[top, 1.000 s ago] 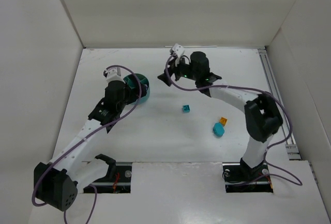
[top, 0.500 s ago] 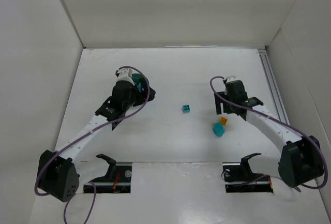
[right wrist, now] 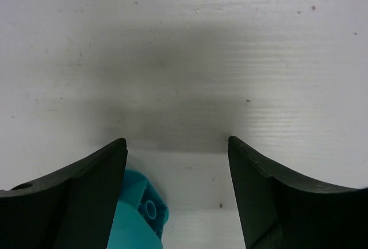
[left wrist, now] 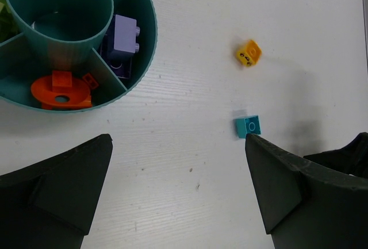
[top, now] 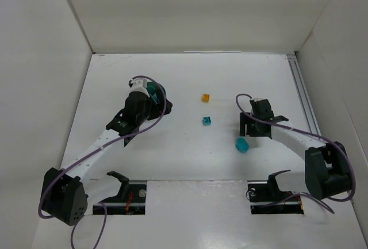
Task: Sort the legos into containers by color
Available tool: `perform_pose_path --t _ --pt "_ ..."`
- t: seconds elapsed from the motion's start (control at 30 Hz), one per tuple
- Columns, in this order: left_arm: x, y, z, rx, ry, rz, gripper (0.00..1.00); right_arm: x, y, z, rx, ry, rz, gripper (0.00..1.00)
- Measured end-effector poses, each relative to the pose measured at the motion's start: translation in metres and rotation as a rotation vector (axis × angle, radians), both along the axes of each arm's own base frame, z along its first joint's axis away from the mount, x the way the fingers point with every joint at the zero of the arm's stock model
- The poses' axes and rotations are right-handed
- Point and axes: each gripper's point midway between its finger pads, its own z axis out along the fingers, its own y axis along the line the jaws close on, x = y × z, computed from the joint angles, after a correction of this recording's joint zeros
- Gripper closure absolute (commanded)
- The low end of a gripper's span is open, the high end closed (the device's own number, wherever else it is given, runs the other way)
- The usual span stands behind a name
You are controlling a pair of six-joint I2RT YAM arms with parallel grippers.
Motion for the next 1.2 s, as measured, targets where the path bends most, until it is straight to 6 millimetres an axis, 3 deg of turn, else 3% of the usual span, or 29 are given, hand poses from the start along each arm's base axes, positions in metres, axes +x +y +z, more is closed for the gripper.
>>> perform_pose_path --t 0.13,0.27,0.47,0.6,0.7,0.83,1.03,1.2 --pt "-0.001 0.000 -0.001 0.000 0.001 0.000 0.00 0.009 0.009 0.005 0.011 -0.046 0.042 0.23" --pt "-0.001 0.000 0.000 -0.001 -0.002 0.000 0.00 0.024 0.032 0.024 -0.017 -0.114 0.190 0.20" --pt "0.000 0.003 0.001 0.005 -0.006 0.013 0.00 0.094 0.101 0.082 -0.056 -0.317 0.426 0.16" --pt "0.001 0.006 0.003 0.010 -0.015 0.028 0.00 0.143 0.141 0.100 -0.070 -0.400 0.524 0.13" --pt "-0.001 0.009 0.008 0.009 -0.028 0.037 0.00 0.186 0.173 0.097 -0.067 -0.433 0.582 0.13" --pt "-0.002 0.012 0.013 0.009 -0.043 0.051 0.00 0.223 0.207 0.076 -0.042 -0.433 0.638 0.12" --pt "-0.003 0.017 0.011 0.023 -0.035 0.069 0.00 0.257 0.250 0.046 -0.026 -0.409 0.681 0.12" --pt "-0.003 0.020 0.011 0.028 -0.034 0.080 0.00 0.264 0.268 0.032 -0.005 -0.379 0.671 0.16"
